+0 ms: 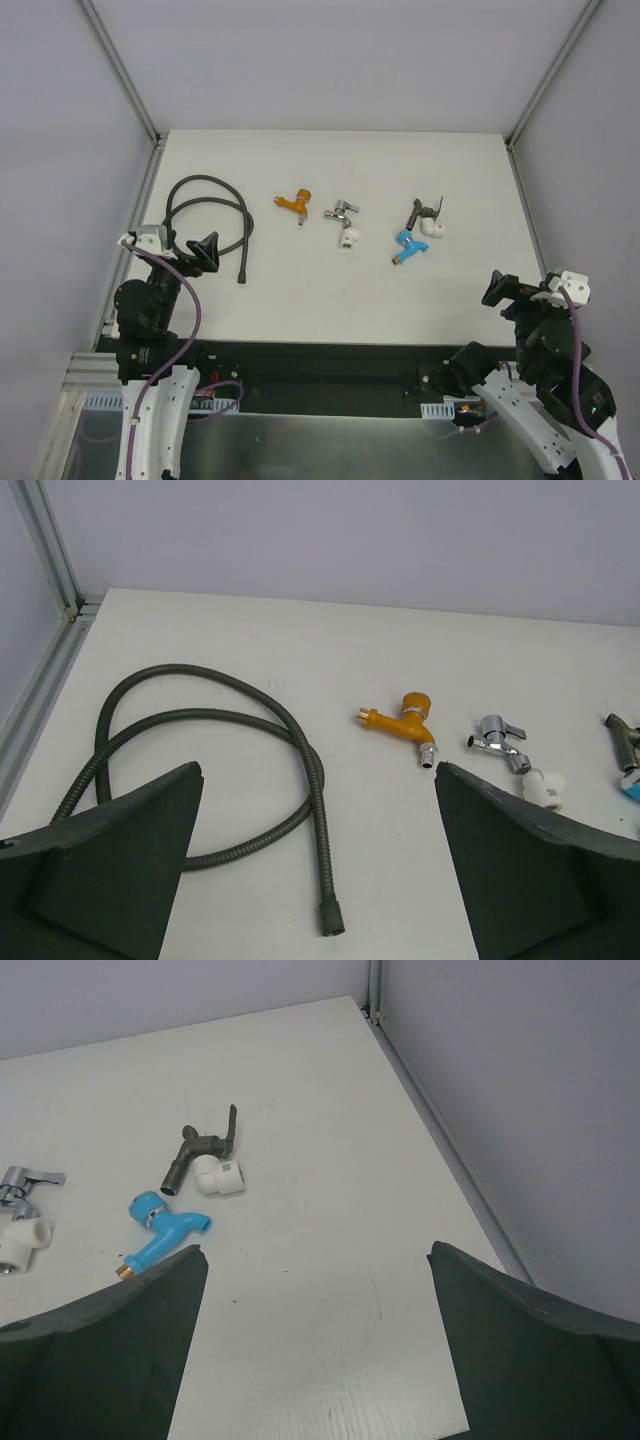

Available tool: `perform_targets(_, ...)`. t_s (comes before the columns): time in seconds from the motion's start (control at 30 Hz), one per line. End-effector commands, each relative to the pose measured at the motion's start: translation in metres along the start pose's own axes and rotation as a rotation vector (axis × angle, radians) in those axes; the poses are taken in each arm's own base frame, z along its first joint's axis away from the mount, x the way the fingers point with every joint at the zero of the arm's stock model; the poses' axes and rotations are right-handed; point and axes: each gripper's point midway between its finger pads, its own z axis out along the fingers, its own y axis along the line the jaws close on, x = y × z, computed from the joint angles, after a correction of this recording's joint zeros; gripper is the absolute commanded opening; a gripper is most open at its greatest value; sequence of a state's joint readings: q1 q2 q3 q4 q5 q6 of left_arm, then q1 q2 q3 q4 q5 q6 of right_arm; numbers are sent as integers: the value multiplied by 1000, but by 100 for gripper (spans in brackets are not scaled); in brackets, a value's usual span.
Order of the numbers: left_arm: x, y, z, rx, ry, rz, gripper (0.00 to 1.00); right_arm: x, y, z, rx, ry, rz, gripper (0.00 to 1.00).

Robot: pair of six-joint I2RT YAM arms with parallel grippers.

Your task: Install the water faucets

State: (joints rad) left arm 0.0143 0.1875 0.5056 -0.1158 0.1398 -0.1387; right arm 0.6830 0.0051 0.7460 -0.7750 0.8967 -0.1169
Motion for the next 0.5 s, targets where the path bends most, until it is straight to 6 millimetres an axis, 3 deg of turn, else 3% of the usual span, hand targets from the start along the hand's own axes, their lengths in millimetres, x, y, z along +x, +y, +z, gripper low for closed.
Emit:
perform_targets(0.0,-16,-5,-1,18,-49,-22,99,-14,-23,-19,-6,-144,150,96)
perform_targets(0.27,0,-1,11,-11,44,-90,99,-13,-22,-19,-6,-144,145,96)
perform_targets(0.47,38,4,23,-72,264,-209,99,-14,-20,-20,-20,-146,140,96)
